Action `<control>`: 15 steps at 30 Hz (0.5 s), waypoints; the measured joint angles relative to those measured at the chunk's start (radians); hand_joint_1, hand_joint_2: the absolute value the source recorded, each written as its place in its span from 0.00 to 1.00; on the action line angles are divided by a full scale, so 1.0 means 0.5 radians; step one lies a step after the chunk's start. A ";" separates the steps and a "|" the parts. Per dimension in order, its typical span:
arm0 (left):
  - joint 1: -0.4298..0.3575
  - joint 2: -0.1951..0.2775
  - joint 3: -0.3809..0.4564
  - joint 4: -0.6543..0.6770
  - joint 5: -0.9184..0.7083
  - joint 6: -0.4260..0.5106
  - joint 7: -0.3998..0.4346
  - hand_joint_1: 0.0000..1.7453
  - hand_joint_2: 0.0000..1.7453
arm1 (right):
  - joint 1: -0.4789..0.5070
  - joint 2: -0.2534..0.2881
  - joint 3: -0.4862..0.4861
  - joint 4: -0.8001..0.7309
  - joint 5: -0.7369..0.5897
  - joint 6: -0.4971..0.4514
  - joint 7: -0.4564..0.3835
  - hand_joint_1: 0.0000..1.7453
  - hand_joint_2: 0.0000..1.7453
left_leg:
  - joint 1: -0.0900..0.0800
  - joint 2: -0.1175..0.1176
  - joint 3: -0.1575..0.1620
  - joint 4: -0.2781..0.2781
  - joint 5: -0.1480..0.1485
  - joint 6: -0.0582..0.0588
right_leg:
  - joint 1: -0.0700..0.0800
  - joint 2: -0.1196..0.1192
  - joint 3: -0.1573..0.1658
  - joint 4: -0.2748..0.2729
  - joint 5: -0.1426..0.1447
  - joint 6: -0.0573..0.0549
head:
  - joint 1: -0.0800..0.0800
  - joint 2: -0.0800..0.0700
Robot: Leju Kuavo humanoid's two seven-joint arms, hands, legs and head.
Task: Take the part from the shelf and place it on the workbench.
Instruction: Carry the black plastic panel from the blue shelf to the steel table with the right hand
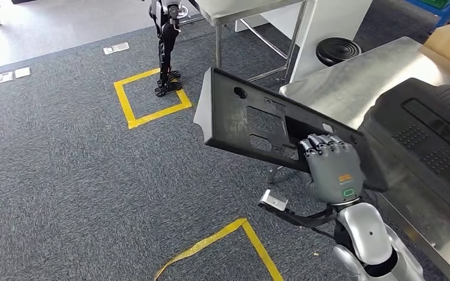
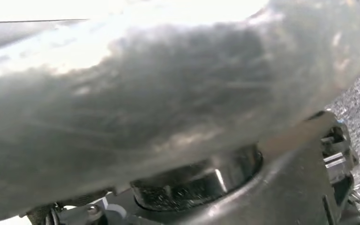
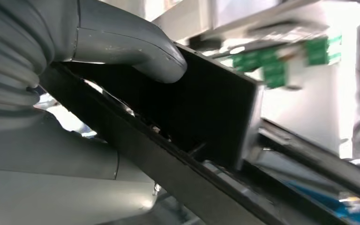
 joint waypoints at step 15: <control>-0.072 -0.003 0.062 0.087 -0.121 0.097 -0.076 0.00 0.00 | -0.009 -0.087 -0.140 -0.051 -0.057 0.028 0.014 1.00 1.00 | 0.020 0.116 -0.067 0.269 -0.215 -0.105 | -0.045 -0.119 0.230 -0.315 0.115 0.002 | -0.009 0.000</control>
